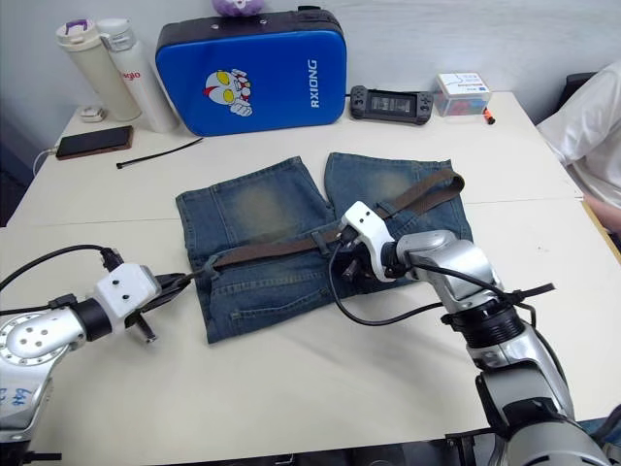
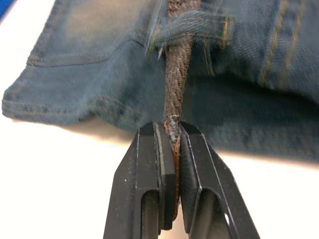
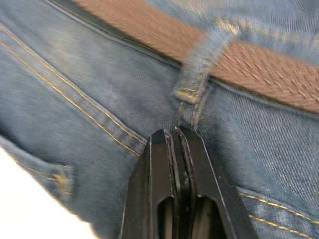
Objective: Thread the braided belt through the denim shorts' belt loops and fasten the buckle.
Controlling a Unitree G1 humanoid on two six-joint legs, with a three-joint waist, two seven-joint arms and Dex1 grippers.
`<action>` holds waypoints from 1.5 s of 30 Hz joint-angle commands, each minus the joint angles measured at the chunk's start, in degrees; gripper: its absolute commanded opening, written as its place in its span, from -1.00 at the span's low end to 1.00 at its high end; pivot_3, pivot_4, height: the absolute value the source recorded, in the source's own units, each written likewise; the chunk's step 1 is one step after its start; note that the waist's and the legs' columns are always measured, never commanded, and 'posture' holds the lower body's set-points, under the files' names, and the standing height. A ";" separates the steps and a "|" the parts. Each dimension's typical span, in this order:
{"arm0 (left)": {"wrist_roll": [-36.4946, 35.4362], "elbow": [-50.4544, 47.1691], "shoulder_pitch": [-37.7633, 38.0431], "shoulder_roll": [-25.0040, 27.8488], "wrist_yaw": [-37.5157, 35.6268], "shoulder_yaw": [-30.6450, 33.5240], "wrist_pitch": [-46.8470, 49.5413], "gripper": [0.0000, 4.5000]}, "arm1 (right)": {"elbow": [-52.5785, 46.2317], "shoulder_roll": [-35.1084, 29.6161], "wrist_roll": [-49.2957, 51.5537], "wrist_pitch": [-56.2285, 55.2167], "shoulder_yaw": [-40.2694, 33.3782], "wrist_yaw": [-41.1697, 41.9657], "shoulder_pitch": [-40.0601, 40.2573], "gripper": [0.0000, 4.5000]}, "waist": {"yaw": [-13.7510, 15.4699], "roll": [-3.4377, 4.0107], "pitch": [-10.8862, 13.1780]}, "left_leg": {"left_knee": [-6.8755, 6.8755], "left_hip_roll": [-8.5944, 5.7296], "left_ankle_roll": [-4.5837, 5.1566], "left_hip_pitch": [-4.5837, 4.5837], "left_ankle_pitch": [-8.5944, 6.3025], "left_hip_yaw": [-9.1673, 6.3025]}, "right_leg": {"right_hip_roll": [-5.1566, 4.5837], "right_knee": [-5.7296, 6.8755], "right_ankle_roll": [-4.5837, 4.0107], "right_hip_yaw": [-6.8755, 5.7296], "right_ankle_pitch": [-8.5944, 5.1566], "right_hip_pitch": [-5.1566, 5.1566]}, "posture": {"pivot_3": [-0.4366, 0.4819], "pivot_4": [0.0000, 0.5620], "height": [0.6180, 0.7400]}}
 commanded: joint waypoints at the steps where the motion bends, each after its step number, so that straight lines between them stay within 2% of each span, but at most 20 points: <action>1: 1.22 0.73 2.79 2.38 -0.87 5.46 -3.57 -1.00 | 4.46 -0.20 -4.05 -1.11 1.53 -0.85 1.10 -0.99 | 0.06 -0.07 -0.04 | 0.00 0.01 0.00 0.08 0.00 0.00 | -0.01 -0.01 0.00 -0.03 0.00 0.10 | -0.05 -0.47 0.75; 7: 3.69 5.64 7.69 4.27 -0.65 11.15 -10.13 -1.00 | 4.16 0.11 -4.18 -1.07 1.41 -0.24 1.62 -0.99 | 0.08 -0.14 -0.10 | -0.10 0.01 -0.06 0.62 -0.06 -0.05 | -0.12 -0.10 -0.01 0.13 0.00 0.58 | -0.05 -0.47 0.75; 11: 6.02 16.85 12.49 6.96 -0.56 17.91 -19.66 -1.00 | 2.09 0.02 -3.69 0.11 1.28 0.53 1.83 -0.99 | -0.12 -0.27 -0.19 | -0.17 0.02 -0.12 0.63 -0.11 -0.09 | -0.17 -0.09 -0.03 0.12 -0.02 0.52 | -0.05 -0.47 0.75; 18: 7.66 28.95 15.87 10.69 -1.15 22.31 -27.03 -1.00 | 0.42 -0.62 -3.43 1.20 1.11 1.67 1.05 -0.99 | -0.37 -0.33 -0.23 | -0.26 0.03 -0.12 0.60 -0.20 -0.12 | -0.24 -0.10 -0.07 0.00 -0.03 0.48 | -0.05 -0.47 0.75; 27: 6.25 36.33 15.19 12.06 0.01 24.04 -28.97 -1.00 | -1.52 -1.44 -3.32 2.10 1.49 3.33 0.44 -0.99 | -1.07 -0.32 -0.22 | -0.27 0.03 -0.09 0.54 -0.43 -0.09 | -0.32 -0.12 -0.07 -0.19 -0.03 0.40 | -0.05 -0.47 0.75; 33: 5.53 35.09 16.32 11.16 -0.72 22.73 -29.33 -1.00 | -2.21 -1.96 -3.28 2.74 1.43 4.14 -0.14 -0.99 | -1.08 -0.32 -0.22 | -0.27 0.03 -0.06 0.53 -0.53 -0.08 | -0.35 -0.10 -0.07 -0.33 -0.03 0.38 | -0.05 -0.47 0.75; 40: 5.71 36.06 17.61 11.28 0.39 24.31 -28.41 -1.00 | -2.47 -2.71 -3.47 3.05 1.40 4.68 -0.24 -0.99 | -1.09 -0.32 -0.21 | -0.27 0.03 -0.06 0.51 -0.57 -0.04 | -0.35 -0.11 -0.07 -0.36 -0.03 0.35 | -0.05 -0.47 0.75; 45: 6.87 36.94 18.69 11.52 2.47 26.32 -24.44 -1.00 | -1.81 -3.00 -4.05 2.85 1.92 4.93 -0.76 -0.99 | -1.10 -0.32 -0.21 | -0.27 0.03 -0.06 0.51 -0.58 -0.03 | -0.35 -0.11 -0.07 -0.37 -0.03 0.34 | -0.05 -0.47 0.75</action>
